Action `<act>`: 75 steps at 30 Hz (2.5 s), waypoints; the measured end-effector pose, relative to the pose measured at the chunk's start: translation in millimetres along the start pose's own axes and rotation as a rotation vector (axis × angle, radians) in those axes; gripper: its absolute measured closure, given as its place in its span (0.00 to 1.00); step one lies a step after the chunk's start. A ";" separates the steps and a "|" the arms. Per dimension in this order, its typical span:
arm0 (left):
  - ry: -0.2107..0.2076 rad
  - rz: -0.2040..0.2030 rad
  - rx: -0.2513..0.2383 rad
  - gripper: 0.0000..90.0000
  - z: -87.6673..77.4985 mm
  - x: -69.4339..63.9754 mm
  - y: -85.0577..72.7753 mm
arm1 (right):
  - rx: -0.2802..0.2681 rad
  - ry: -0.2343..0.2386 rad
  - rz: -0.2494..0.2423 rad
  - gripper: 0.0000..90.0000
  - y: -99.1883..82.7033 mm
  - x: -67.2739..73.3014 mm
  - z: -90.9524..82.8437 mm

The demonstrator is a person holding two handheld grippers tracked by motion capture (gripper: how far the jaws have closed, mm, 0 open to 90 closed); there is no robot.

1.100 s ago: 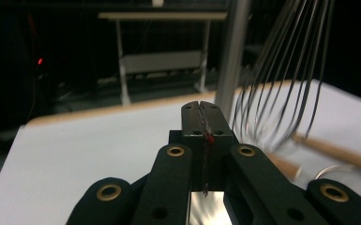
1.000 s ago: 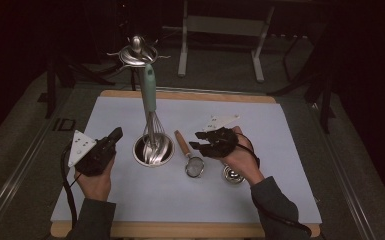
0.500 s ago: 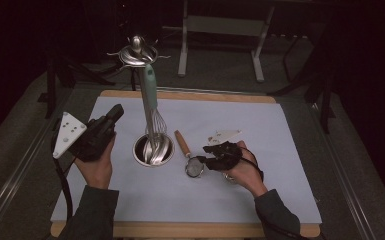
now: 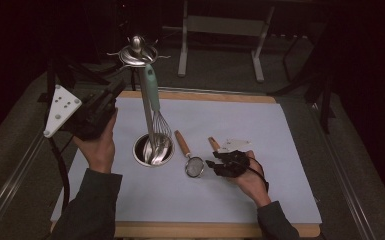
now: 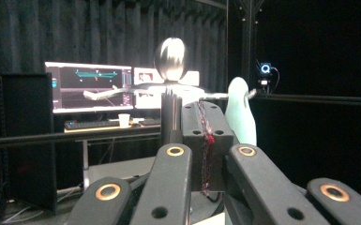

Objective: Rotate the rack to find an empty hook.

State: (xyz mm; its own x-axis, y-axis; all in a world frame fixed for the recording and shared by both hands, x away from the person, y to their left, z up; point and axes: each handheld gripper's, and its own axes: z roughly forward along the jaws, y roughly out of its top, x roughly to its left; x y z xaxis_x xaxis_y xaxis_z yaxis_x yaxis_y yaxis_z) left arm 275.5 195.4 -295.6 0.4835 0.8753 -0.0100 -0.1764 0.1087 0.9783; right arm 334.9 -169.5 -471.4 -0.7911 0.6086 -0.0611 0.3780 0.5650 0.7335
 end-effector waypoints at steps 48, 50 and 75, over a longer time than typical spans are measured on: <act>0.156 -0.012 0.113 1.00 40.8 39.6 10.4 | -0.043 -0.006 0.049 0.62 -8.4 -12.1 -11.4; 0.158 -0.009 0.117 1.00 40.1 40.2 10.0 | -0.043 -0.008 0.052 0.62 -8.4 -12.5 -12.2; 0.193 -0.020 0.225 0.99 20.5 62.0 -28.3 | -0.033 -0.025 0.051 0.62 -11.4 -15.1 -12.7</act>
State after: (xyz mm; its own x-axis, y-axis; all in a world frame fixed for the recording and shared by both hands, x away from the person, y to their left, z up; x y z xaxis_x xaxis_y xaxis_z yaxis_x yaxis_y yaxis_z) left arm 328.0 236.9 -319.7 0.3095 0.9497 -0.0474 0.0366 0.0379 0.9986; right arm 336.5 -192.2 -470.2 -0.7586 0.6504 -0.0399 0.4010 0.5142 0.7582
